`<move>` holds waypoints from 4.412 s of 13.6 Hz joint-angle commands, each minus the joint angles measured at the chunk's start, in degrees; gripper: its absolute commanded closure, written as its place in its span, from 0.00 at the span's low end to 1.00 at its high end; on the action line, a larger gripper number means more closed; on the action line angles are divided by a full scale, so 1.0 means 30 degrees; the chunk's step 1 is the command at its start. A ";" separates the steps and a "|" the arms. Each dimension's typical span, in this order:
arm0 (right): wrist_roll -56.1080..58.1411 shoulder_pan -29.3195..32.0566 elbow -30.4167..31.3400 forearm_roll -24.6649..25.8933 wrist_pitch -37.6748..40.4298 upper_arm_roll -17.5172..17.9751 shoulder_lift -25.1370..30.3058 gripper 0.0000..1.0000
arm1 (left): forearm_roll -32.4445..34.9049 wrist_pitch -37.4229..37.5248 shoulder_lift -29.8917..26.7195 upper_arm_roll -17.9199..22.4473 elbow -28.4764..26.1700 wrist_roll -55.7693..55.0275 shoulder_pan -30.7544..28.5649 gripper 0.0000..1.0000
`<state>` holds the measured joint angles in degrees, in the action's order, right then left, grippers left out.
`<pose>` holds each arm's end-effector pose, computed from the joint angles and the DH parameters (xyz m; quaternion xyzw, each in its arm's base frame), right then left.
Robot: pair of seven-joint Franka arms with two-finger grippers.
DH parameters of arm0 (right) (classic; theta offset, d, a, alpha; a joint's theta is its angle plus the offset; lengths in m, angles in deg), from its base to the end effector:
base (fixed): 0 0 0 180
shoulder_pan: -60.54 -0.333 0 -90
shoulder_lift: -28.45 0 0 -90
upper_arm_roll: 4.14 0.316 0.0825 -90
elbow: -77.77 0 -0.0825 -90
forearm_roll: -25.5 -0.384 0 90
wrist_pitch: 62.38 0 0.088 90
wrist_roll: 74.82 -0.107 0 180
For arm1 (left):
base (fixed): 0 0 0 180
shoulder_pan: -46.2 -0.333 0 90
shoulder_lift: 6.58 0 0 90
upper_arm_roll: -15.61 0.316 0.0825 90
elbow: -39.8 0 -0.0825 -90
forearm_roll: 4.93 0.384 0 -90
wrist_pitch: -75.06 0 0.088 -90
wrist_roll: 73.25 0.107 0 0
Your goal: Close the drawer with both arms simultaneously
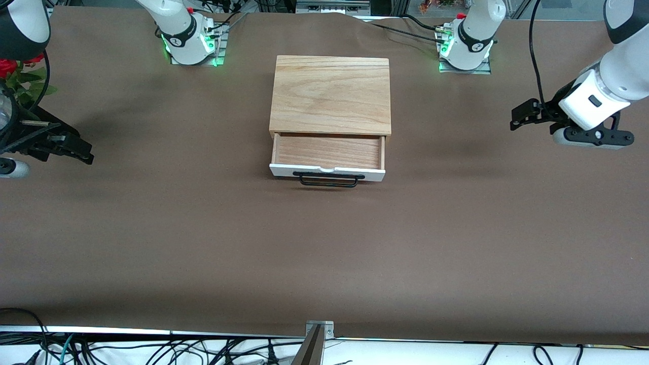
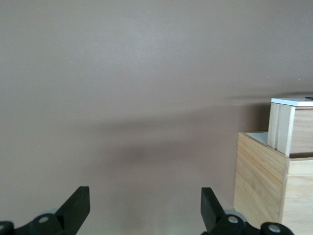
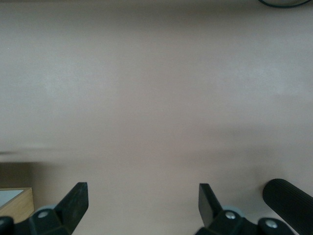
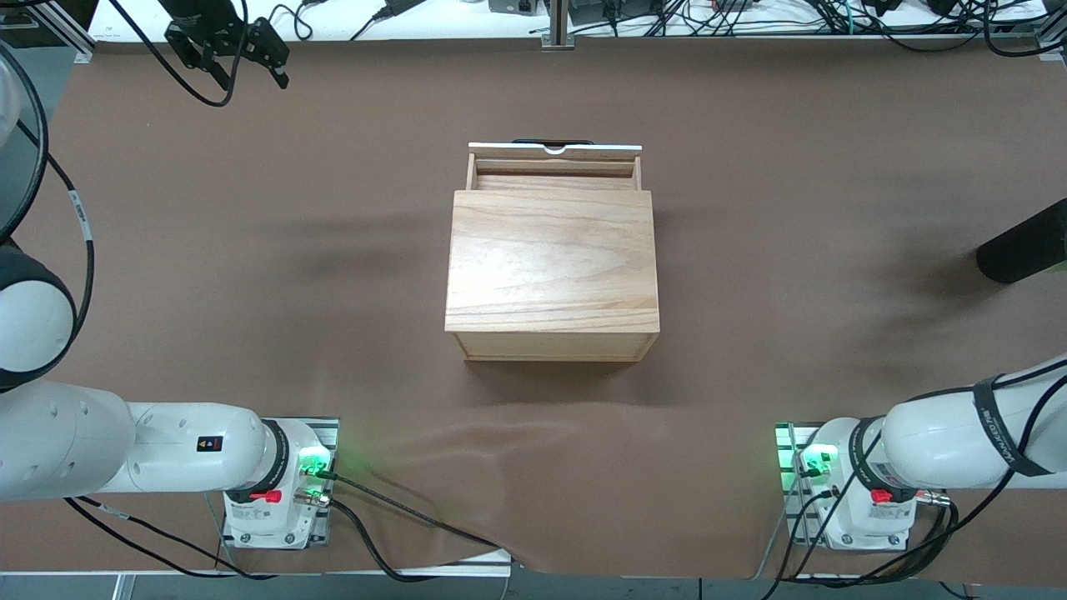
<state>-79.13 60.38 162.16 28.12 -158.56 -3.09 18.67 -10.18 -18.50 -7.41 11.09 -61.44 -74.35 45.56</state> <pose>0.6156 0.0076 0.5810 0.9993 -0.0251 0.0186 0.0203 0.5433 -0.0464 0.5456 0.9970 -0.0186 -0.0616 0.0423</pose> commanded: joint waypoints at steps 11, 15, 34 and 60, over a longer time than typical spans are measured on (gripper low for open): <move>-0.0204 -0.0006 -0.0417 -0.1219 0.0007 0.0322 -0.1075 0.00 | 0.0638 -0.0071 0.0509 0.0129 0.1432 0.0223 0.0035 0.00; 0.0088 -0.0210 -0.0475 -0.4938 -0.0779 0.0380 -0.2626 0.00 | -0.2986 -0.0653 0.1825 0.0099 0.1520 0.0105 0.0271 0.00; -0.1025 -0.8091 -0.0476 -0.8079 -0.8315 0.0410 -0.8577 0.00 | -0.8591 -1.0152 1.2287 -0.0866 0.5449 0.0017 0.7419 0.00; -0.1083 -1.0289 -0.0417 -0.8550 -0.2720 0.0410 -0.8987 0.00 | -0.8416 -0.3129 1.2551 -0.1483 0.5357 0.0192 0.7537 0.00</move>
<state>-82.81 30.10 160.57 3.14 -169.09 -1.80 -8.65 -34.48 -32.97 30.86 6.49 -45.53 -74.77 68.48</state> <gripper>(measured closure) 0.000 0.000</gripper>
